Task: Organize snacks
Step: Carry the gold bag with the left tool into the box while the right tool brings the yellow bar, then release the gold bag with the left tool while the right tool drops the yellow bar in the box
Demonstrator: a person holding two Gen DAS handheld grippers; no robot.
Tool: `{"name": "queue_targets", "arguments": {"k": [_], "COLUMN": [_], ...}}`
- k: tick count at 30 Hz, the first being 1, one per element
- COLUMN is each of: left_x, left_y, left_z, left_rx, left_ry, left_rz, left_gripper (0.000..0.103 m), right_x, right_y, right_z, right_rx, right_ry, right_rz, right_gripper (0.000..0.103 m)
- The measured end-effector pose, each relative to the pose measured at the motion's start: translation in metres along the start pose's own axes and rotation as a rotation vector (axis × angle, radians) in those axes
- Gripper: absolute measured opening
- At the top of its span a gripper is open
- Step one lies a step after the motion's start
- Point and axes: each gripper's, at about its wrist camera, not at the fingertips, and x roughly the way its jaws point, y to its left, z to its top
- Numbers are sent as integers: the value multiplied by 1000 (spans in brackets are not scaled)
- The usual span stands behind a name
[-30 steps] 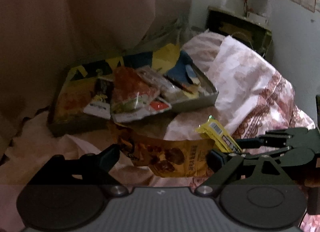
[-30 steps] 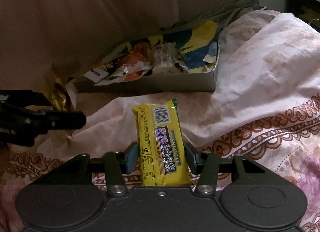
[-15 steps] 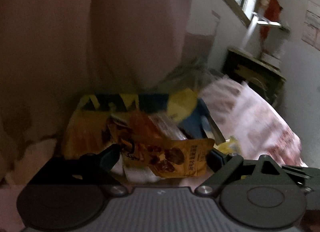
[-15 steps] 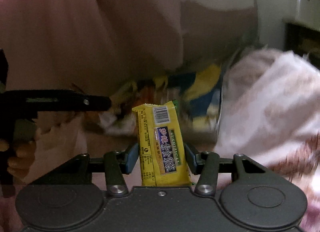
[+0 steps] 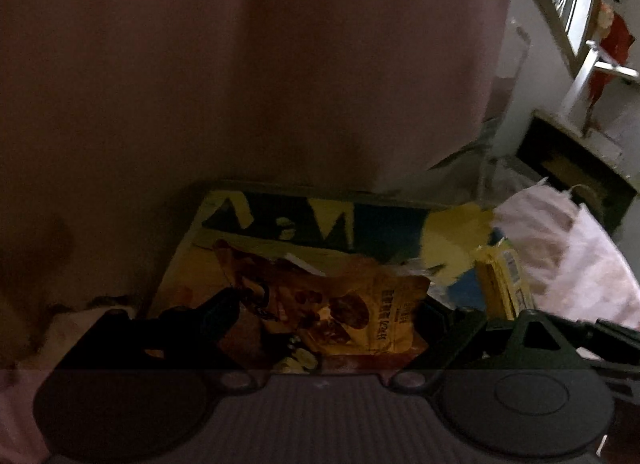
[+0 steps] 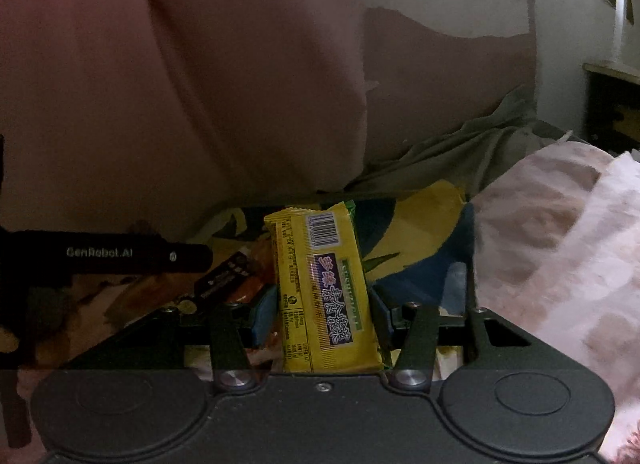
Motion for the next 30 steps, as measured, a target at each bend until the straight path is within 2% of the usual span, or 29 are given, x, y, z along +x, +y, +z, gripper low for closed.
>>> {"name": "queue_targets", "arguments": {"k": [7, 15, 24, 30], "left_x": [13, 19, 15, 0], "left_y": [1, 7, 12, 11], "left_z": [-1, -1, -2, 1], "left_rx": [12, -31, -71, -88], "left_ry": [1, 27, 34, 9], "left_rz": [43, 27, 20, 23], "left_gripper": [94, 96, 100, 102], "right_x": [24, 30, 16, -1], "right_y": [5, 9, 14, 11], "right_z": [-2, -5, -6, -1], "right_rx": [-16, -27, -45, -30], "right_ry": [16, 28, -18, -52], "right_rz": [-41, -46, -40, -55], "right_gripper": [52, 54, 68, 77]}}
